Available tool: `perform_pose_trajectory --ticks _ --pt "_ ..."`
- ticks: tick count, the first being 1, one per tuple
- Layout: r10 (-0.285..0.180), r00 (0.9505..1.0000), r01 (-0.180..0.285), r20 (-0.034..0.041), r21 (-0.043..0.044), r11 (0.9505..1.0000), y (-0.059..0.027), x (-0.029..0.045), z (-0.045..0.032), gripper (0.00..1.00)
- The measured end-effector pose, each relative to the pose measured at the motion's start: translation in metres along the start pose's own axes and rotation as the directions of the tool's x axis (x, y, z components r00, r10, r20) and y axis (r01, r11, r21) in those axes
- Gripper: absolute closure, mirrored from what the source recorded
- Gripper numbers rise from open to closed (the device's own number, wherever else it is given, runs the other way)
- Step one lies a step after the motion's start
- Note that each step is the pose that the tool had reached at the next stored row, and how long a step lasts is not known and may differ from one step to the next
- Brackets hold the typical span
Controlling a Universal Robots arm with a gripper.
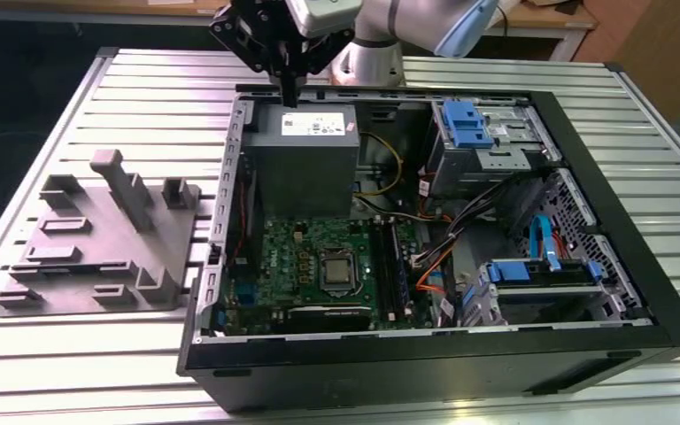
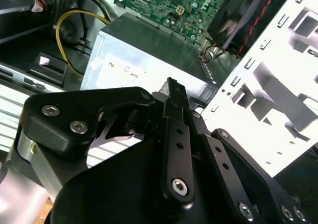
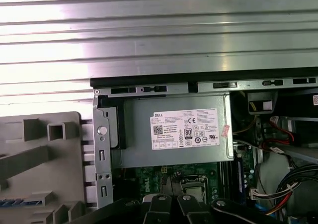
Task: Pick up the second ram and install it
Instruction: 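Reach for the second ram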
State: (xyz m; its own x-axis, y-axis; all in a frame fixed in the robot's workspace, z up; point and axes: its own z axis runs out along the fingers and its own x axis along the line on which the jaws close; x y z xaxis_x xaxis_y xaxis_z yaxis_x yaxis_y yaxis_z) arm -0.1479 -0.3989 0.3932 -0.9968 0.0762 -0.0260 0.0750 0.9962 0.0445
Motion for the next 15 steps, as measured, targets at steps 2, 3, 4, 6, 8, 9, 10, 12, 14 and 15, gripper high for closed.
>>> perform_pose_trajectory --ticks 2,3,4,6,8,9,10,12,14,15 --pt "0.0 1.0 0.0 0.0004 0.0 1.0 -0.0003 0.0034 -0.0001 0.9" --pt "0.0 1.0 0.0 0.0005 0.0 1.0 -0.0004 0.005 -0.0001 0.9" --pt "0.0 1.0 0.0 0.0006 0.0 1.0 -0.0005 0.0063 -0.0001 0.9" --pt "0.0 1.0 0.0 0.0007 0.0 1.0 -0.0007 0.0095 -0.0002 0.9" --pt "0.0 1.0 0.0 0.0009 -0.0001 1.0 -0.001 0.013 -0.0001 0.9" --pt "0.0 1.0 0.0 0.001 -0.0001 1.0 -0.0012 0.0151 -0.0002 0.9" --pt "0.0 1.0 0.0 0.0011 0.0 1.0 -0.0013 0.0174 -0.0002 0.9" --pt "0.0 1.0 0.0 0.0016 -0.0001 1.0 -0.0017 0.0222 -0.0002 0.9" --pt "0.0 1.0 0.0 0.0018 -0.0001 1.0 -0.002 0.0259 -0.0003 0.9" --pt "0.0 1.0 0.0 0.0018 -0.0001 1.0 -0.0021 0.0272 -0.0003 0.9"
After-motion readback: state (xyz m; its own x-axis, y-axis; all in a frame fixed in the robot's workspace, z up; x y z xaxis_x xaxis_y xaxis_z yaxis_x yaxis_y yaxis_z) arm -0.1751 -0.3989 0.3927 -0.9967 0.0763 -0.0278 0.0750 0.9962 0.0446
